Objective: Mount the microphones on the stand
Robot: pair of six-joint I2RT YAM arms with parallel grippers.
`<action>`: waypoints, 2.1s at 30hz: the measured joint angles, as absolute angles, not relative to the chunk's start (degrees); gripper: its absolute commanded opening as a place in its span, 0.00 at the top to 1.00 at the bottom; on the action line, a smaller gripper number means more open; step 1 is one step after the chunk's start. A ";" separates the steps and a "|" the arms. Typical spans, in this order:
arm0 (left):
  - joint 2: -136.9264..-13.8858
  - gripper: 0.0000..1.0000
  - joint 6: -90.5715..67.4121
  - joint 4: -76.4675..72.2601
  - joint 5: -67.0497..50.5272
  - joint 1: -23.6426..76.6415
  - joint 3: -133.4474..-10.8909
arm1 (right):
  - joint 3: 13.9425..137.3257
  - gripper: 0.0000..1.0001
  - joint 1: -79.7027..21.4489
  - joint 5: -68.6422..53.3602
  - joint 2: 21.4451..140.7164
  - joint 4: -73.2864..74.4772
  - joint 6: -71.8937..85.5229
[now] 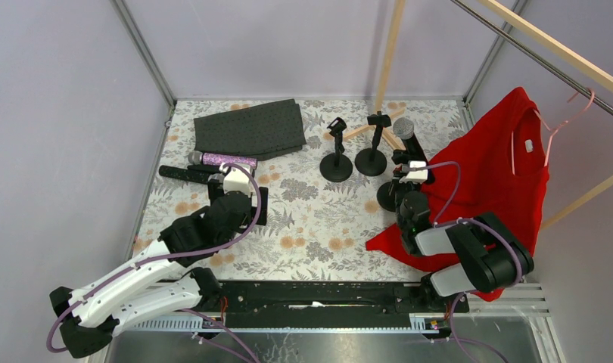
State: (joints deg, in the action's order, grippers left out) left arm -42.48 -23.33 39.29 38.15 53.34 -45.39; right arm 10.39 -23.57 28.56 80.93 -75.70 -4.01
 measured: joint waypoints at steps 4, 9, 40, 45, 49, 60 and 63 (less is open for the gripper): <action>-42.48 0.01 -23.33 39.29 38.15 53.34 -45.39 | 12.01 0.96 -21.69 27.14 85.34 -79.31 -4.01; -42.48 0.01 -23.33 39.27 38.15 53.34 -45.39 | 15.16 0.96 -19.51 25.43 91.81 -83.88 -4.03; -40.82 0.01 -23.42 39.24 38.04 53.34 -45.39 | 7.62 0.23 -17.85 15.31 67.99 -77.01 1.26; -39.83 0.01 -23.57 38.87 37.19 53.34 -45.39 | 7.22 0.23 -17.85 14.35 50.41 -60.66 7.01; -40.14 0.01 -23.59 38.87 36.38 53.34 -45.39 | 7.38 0.23 -17.85 13.50 36.21 -45.30 11.68; -39.40 0.01 -24.71 38.81 34.28 53.34 -45.36 | 9.26 0.28 -17.85 1.02 16.84 -16.75 21.15; -35.94 0.01 -25.89 38.85 34.37 53.34 -45.34 | 9.28 0.28 -17.85 -2.81 17.04 -13.74 21.39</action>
State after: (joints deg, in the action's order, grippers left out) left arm -35.94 -25.89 38.85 34.37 53.34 -45.34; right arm 9.28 -17.85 -2.81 17.04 -13.74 21.39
